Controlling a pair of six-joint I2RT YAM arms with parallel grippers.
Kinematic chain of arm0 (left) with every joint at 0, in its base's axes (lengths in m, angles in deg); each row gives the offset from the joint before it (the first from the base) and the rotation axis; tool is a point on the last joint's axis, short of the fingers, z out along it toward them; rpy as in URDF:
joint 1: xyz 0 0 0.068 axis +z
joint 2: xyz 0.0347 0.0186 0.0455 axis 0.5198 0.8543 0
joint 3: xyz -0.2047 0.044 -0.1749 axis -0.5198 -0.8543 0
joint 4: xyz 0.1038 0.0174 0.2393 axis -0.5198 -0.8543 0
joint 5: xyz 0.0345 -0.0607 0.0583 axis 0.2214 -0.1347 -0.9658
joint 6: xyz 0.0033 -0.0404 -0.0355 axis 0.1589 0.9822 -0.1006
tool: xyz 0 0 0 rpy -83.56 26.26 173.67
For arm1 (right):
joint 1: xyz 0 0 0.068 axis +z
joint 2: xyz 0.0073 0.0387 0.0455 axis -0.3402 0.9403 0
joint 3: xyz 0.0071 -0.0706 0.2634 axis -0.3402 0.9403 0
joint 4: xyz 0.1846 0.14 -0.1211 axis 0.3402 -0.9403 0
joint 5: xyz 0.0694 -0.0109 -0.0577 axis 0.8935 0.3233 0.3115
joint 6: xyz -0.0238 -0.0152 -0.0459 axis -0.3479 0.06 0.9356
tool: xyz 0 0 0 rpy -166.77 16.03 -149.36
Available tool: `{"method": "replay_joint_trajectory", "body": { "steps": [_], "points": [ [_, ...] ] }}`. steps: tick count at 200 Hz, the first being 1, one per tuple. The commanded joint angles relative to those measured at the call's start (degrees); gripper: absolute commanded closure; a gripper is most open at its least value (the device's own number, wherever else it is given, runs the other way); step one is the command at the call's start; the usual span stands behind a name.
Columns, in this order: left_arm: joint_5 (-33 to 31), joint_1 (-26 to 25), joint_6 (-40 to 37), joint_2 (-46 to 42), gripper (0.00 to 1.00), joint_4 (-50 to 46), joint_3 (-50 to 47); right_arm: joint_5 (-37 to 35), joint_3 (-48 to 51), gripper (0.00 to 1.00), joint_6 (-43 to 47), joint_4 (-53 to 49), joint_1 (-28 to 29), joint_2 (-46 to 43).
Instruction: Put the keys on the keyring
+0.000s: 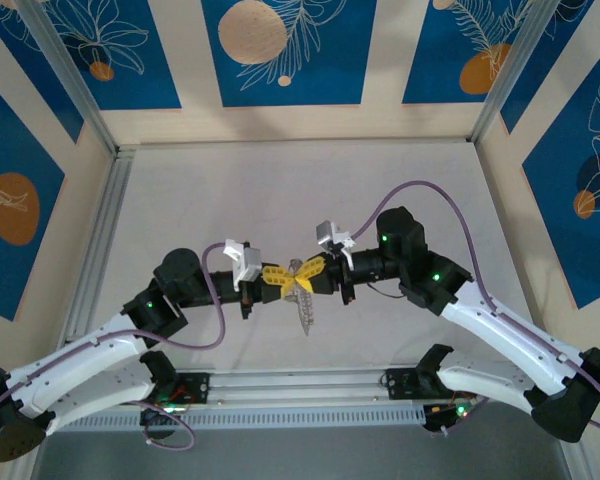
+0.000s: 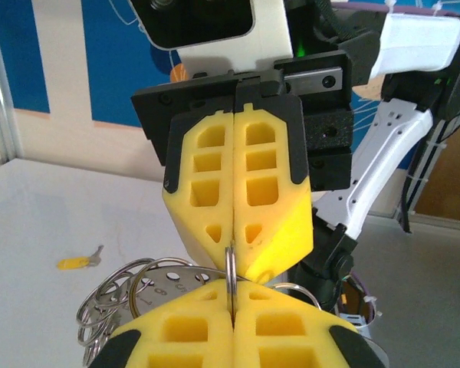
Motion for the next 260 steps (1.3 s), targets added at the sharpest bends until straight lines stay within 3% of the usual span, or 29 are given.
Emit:
{"method": "replay_joint_trajectory", "body": {
  "steps": [1, 20, 45, 59, 110, 138, 175, 212, 260],
  "points": [
    [-2.32, -1.66, -1.96, 3.20, 1.00, -0.91, 2.62, 2.45, 0.31, 1.00, 2.12, 4.78, 3.45, 1.76],
    [-2.77, -1.64, -2.81, 2.96, 1.00, -4.14, 3.62, 2.45, -0.68, 1.00, 4.36, 1.75, 3.43, 1.28],
    [-3.34, -1.64, -4.05, 2.01, 0.72, -9.20, 5.13, 1.85, -2.91, 1.00, 7.48, -4.15, 3.37, 1.29],
    [-4.49, -1.57, -4.64, 1.04, 0.66, -12.33, 6.02, 1.87, -3.83, 1.00, 8.83, -6.71, 3.20, 1.32],
    [-6.29, -1.56, -6.81, -0.89, 0.64, -22.45, 10.48, 2.12, -4.37, 1.00, 11.32, -9.70, 2.98, 0.92],
    [-7.17, -1.58, -9.31, -0.66, 0.69, -30.40, 14.49, 0.50, -5.80, 1.00, 12.69, -12.76, 3.01, 1.40],
    [-8.51, -1.65, -11.45, -0.39, 0.50, -38.50, 18.64, -2.60, -7.16, 1.00, 13.43, -15.41, 2.75, 2.56],
    [-9.17, -1.65, -12.78, 0.42, 0.53, -42.32, 20.68, -2.46, -7.55, 1.00, 13.36, -15.22, 2.64, 2.73],
    [-4.63, -1.67, -13.57, 3.67, 0.56, -43.58, 22.78, -3.72, -9.11, 1.00, 14.55, -17.39, 2.66, 3.58]
  ]
}}
